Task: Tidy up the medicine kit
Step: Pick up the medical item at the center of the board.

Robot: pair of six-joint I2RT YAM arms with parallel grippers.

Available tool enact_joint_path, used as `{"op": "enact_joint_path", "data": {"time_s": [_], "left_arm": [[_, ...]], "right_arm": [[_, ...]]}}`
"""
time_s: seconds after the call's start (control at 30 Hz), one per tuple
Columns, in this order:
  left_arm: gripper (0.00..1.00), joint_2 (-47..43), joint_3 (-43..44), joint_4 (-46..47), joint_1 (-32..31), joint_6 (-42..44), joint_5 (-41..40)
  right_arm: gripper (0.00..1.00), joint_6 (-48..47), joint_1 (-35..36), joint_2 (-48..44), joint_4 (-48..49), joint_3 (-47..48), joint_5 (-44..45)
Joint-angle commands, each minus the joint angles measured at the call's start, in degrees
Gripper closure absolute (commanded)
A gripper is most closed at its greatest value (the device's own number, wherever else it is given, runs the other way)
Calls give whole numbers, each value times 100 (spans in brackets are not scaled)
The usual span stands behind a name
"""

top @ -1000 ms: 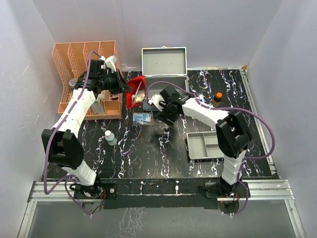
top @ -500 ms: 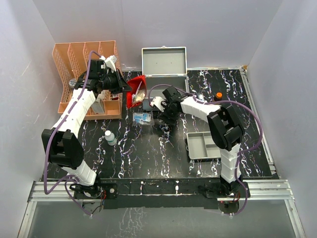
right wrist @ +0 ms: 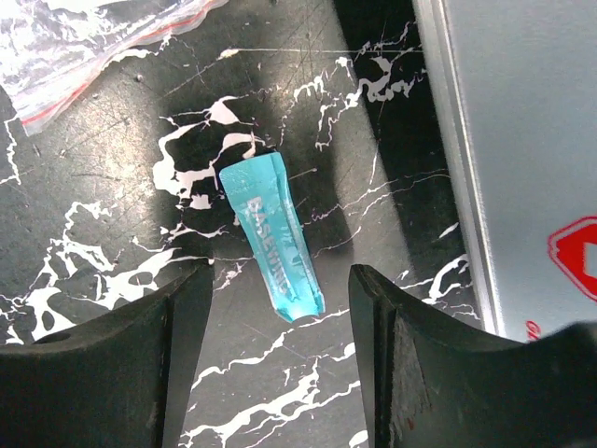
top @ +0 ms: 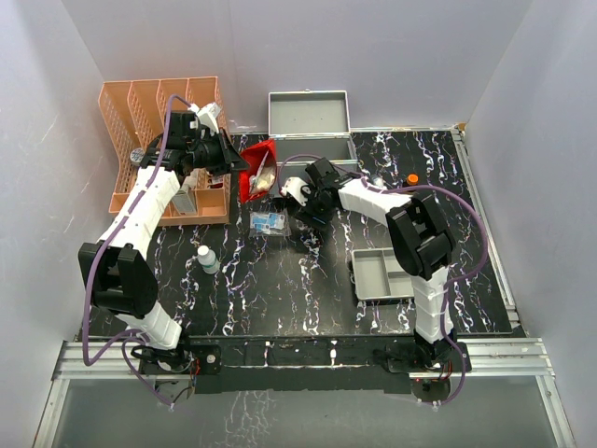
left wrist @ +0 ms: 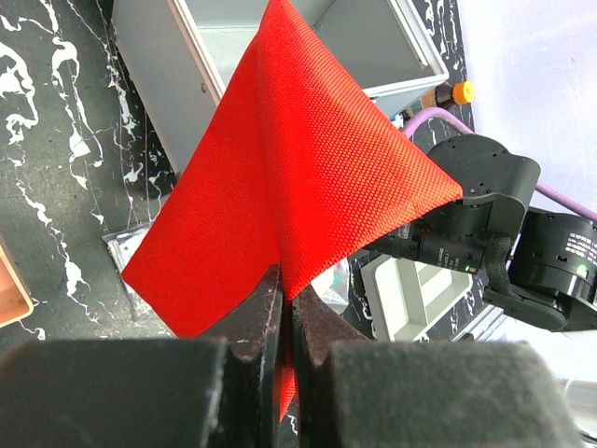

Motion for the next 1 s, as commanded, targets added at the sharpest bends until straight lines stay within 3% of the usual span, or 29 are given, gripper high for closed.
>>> {"op": "enact_joint_path", "data": {"time_s": [0.0,0.3,0.6,0.97], "left_arm": [[100,-108,146,102,18,-40,186],[100,-94,170,111,18,-31,195],[100,-130,164,58,20,46,204],[100,-95,150,143,25,-2,248]], "right_arm": [[42,52,-15,206,83,-7,-253],[47,330,-15,500,-120,-13,-526],[59,651,-15,829,-408,-33,-536],[82,964,-9,697,-722,-359,-388]]}}
